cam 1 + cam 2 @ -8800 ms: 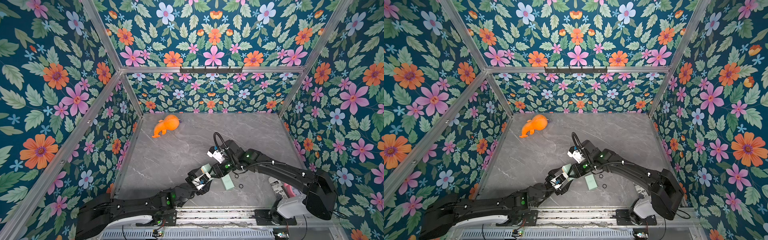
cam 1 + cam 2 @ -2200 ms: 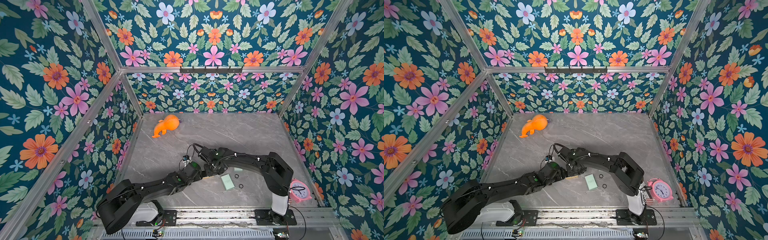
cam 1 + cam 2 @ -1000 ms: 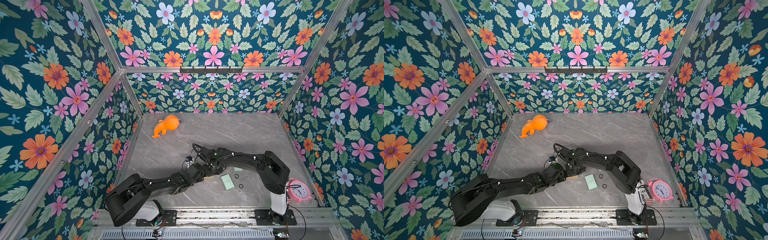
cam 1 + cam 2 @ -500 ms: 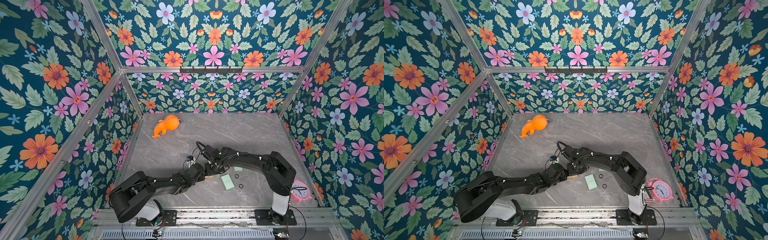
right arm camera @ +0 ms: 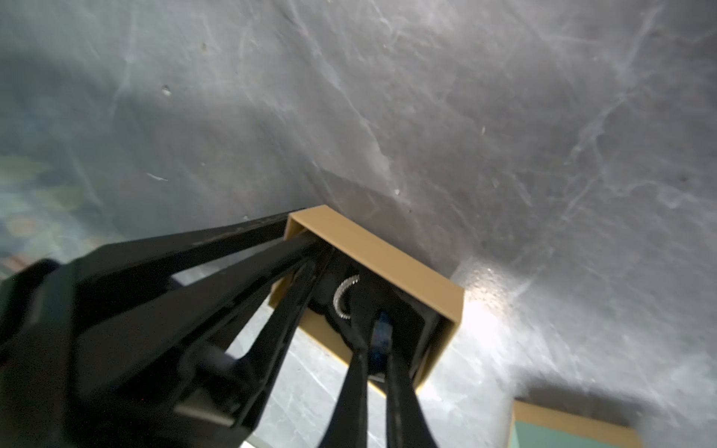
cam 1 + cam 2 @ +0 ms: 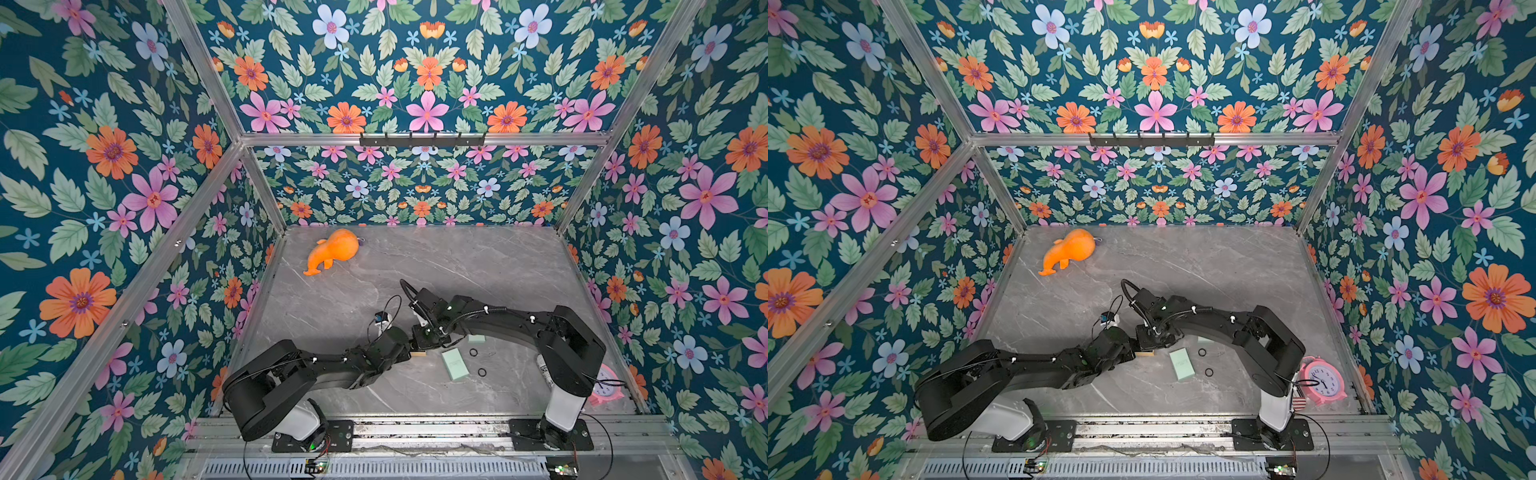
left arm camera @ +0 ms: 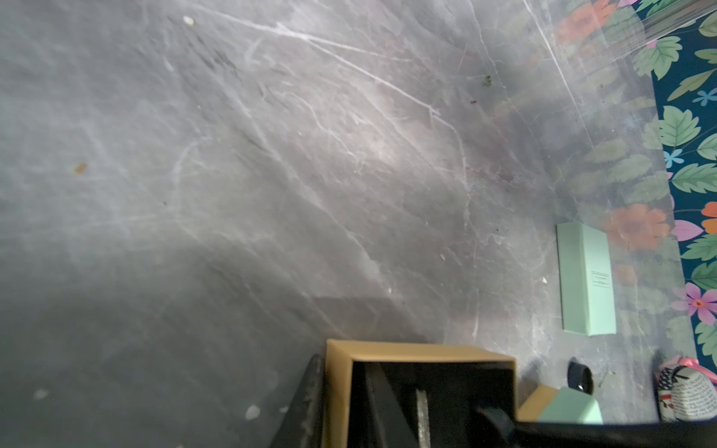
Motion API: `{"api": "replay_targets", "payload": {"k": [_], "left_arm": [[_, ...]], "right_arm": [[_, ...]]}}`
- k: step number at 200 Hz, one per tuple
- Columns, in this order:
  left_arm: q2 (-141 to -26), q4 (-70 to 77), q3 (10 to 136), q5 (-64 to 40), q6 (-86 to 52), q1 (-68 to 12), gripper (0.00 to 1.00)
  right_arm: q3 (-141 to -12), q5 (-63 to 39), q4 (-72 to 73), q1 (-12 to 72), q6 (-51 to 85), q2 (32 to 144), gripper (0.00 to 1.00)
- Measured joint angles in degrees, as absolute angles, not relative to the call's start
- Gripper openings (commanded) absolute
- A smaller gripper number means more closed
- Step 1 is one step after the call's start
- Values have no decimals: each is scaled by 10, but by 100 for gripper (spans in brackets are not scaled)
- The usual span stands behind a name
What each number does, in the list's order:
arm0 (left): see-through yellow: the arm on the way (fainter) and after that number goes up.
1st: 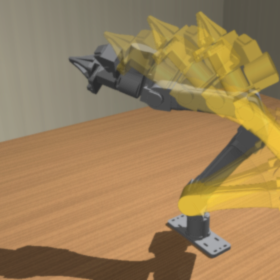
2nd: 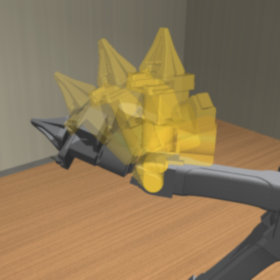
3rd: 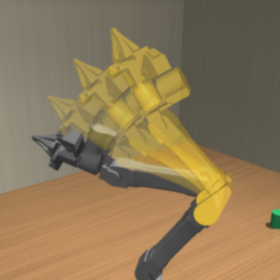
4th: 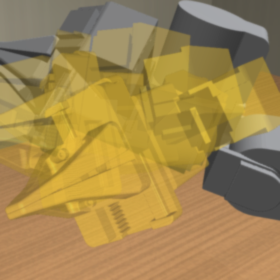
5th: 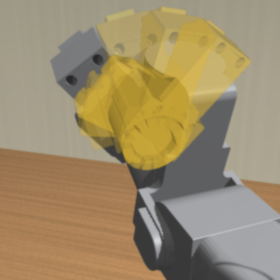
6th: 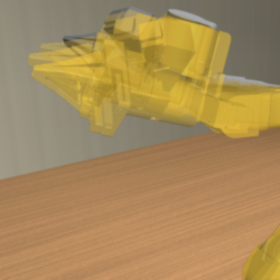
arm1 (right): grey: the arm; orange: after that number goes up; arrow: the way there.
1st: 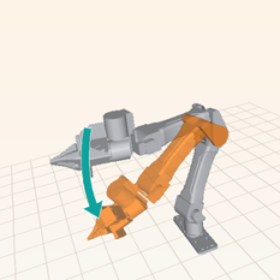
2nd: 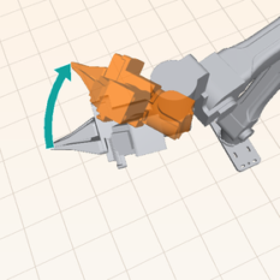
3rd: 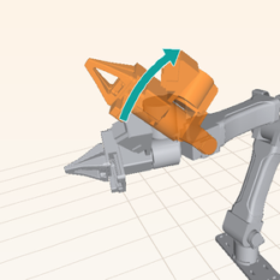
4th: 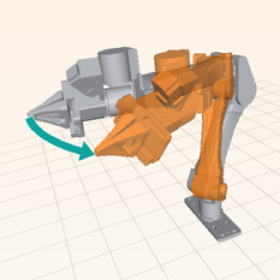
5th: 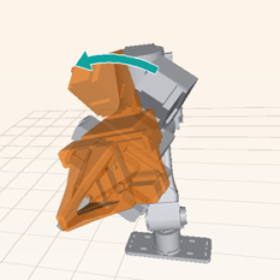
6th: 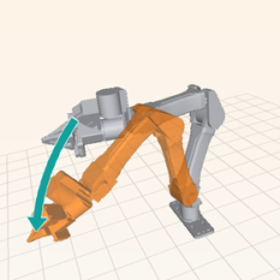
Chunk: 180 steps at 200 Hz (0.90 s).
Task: Take the rings out of the lift-off lid box
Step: Take out the ring from the jewelry box, then place the ring at the center of the board.
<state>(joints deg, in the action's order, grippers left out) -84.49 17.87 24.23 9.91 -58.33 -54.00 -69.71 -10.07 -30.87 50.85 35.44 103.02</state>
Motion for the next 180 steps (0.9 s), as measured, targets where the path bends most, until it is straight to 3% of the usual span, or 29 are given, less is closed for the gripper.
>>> {"api": "replay_targets", "payload": {"k": [125, 180], "left_arm": [[-829, 165, 236, 110, -581, -540, 21], [-806, 143, 226, 123, -595, -540, 23]], "right_arm": [[-604, -187, -249, 414, 365, 931, 3], [-601, -223, -229, 370, 357, 980, 3]]}}
